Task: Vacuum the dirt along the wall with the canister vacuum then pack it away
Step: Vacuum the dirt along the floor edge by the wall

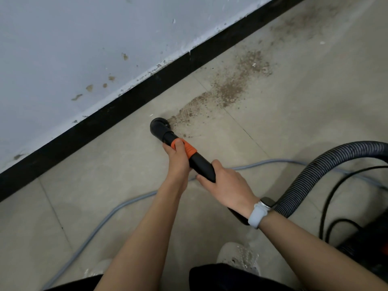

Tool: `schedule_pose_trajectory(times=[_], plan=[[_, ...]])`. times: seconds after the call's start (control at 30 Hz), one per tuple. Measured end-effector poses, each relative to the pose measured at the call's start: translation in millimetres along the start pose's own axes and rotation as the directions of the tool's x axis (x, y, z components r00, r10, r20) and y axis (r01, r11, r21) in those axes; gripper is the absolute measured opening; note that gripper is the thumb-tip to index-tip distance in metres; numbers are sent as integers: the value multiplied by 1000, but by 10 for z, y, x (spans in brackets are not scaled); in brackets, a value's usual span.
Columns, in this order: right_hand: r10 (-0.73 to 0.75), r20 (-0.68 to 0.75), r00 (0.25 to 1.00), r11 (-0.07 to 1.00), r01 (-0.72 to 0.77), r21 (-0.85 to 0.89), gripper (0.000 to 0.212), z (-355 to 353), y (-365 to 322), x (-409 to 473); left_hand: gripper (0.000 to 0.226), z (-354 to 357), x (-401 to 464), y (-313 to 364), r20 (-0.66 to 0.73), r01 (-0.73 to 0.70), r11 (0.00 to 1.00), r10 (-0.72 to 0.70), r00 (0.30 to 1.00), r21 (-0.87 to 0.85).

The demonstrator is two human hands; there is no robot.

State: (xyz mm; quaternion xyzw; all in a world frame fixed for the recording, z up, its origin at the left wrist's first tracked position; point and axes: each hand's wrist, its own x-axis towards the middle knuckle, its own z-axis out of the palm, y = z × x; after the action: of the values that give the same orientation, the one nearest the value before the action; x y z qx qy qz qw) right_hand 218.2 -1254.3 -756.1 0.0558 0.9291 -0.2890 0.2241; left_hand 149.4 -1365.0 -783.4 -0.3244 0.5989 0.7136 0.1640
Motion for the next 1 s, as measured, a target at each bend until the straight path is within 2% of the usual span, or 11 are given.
schedule_pose_trajectory(times=[0.3,0.47,0.6,0.8,0.9,1.0], plan=[[88,-45,995,995,-85,59,39,-156,78,98,55,306,150,80,98,13,998,-20,995,66],[115,-109,987,993,-111,47,37,-231,173,188,41,523,244,148,158,-9,997,-3,987,72],[149,-166,975,988,-142,54,36,-286,239,275,28,720,303,208,211,79,996,-86,974,39],[222,-238,946,974,-207,88,41,-375,287,406,26,995,340,362,285,154,986,-168,944,69],[255,-221,941,962,-224,153,42,-416,310,446,29,1045,354,409,304,148,984,-172,937,100],[221,-185,958,966,-189,177,42,-399,313,428,30,979,348,397,289,129,985,-157,944,113]])
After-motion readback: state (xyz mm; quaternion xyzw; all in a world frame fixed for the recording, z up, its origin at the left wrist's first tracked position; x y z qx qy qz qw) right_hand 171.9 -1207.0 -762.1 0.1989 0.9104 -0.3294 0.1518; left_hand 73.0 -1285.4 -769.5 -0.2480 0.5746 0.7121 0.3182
